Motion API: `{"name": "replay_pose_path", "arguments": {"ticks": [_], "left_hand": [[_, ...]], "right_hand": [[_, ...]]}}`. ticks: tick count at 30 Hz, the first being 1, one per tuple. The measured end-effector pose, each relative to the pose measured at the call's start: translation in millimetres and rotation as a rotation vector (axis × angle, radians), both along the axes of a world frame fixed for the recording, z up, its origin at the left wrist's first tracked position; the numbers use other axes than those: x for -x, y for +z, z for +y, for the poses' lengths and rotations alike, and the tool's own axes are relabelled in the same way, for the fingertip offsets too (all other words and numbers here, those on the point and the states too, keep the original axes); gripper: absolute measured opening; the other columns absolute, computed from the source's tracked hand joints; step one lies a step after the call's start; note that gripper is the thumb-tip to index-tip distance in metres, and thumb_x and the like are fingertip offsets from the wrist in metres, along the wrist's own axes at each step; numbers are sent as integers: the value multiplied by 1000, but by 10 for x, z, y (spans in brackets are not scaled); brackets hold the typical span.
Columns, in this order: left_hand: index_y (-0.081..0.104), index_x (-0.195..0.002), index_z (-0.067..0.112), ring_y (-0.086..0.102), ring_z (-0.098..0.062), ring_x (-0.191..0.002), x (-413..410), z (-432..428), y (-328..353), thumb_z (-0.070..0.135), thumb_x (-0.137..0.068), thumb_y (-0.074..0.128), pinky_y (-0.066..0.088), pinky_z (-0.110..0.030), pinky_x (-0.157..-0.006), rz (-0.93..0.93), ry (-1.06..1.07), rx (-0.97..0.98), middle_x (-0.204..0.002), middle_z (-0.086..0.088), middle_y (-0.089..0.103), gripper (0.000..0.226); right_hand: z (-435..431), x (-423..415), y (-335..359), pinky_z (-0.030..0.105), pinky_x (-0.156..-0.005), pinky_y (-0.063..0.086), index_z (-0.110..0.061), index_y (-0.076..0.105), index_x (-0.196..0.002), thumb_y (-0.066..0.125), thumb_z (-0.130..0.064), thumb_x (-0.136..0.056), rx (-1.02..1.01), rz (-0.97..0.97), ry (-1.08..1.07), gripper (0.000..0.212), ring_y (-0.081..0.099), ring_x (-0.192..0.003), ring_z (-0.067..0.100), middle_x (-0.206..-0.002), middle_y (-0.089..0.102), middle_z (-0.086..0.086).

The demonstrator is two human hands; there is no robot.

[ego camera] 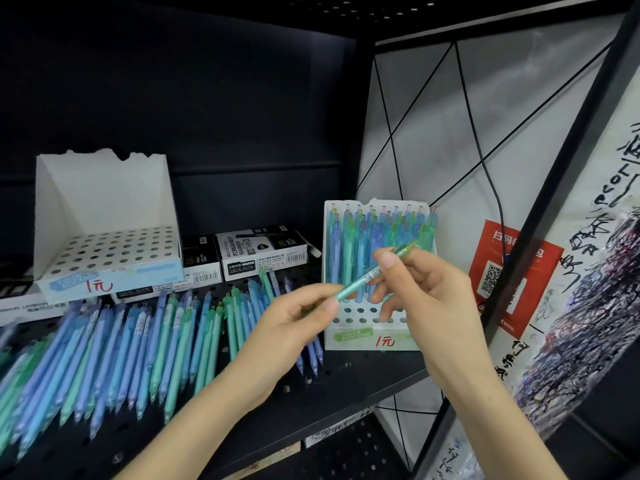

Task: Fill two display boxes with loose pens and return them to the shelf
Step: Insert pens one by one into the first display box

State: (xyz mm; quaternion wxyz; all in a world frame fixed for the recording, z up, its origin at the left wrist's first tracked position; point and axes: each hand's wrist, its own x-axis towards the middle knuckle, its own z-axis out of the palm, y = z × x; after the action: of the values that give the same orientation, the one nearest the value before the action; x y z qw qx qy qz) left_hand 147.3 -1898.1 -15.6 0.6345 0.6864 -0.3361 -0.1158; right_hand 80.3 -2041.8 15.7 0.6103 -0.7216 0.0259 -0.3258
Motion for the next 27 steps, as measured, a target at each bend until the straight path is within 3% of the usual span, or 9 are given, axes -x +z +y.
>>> {"name": "replay_pose_path", "arguments": {"ticks": [3, 6, 9, 13, 16, 20, 27], "left_hand": [[63, -110, 32, 53, 2, -73, -55, -13, -53, 20, -90, 53, 42, -10, -69, -114, 113, -44, -86, 9, 59, 25], [51, -124, 38, 50, 1, -94, -139, -23, -134, 23, -91, 54, 42, -20, -86, -342, 282, -210, -100, 13, 51, 36], [31, -141, 38, 45, -2, -109, -177, -70, -175, 29, -92, 53, 42, -29, -96, -408, 314, -324, -114, 17, 46, 55], [10, -147, 41, 49, -16, -118, -233, -141, -206, 36, -90, 56, 41, -37, -101, -352, 240, -391, -139, 11, 37, 73], [2, -146, 45, 52, -22, -113, -232, -145, -224, 36, -88, 60, 42, -36, -100, -348, 204, -430, -141, 9, 35, 82], [-3, -145, 47, 55, -21, -109, -230, -140, -243, 34, -86, 63, 43, -30, -95, -353, 198, -442, -138, 11, 36, 89], [-4, -143, 50, 55, -17, -108, -236, -143, -253, 32, -86, 63, 44, -32, -97, -332, 196, -422, -135, 17, 32, 90]], "right_hand": [[-70, 53, 31, 19, -49, 47, -9, 65, -78, 60, -30, -83, 60, -100, -85, 22, 56, -53, 12, -64, 63, 6], [-231, 53, 110, 16, -53, 45, -19, 57, -72, 59, -42, -81, 333, -227, -442, 24, 55, -56, 8, -63, 59, -5], [-409, -30, 119, 31, -56, 46, -16, 52, -75, 60, -33, -88, 549, -242, -635, 23, 56, -57, 19, -62, 56, -1], [-626, -205, 51, 46, -58, 50, -7, 52, -79, 58, -32, -90, 614, -145, -637, 27, 58, -56, 28, -63, 57, 6], [-688, -292, -19, 48, -58, 51, -7, 53, -82, 58, -29, -90, 609, -94, -622, 24, 59, -56, 30, -63, 57, 5], [-713, -330, -48, 49, -60, 51, -7, 53, -82, 58, -27, -90, 589, -69, -642, 22, 59, -56, 29, -64, 58, 6], [-721, -341, -88, 48, -59, 52, -5, 53, -79, 59, -26, -90, 590, -45, -665, 25, 59, -54, 30, -61, 58, 7]]}}
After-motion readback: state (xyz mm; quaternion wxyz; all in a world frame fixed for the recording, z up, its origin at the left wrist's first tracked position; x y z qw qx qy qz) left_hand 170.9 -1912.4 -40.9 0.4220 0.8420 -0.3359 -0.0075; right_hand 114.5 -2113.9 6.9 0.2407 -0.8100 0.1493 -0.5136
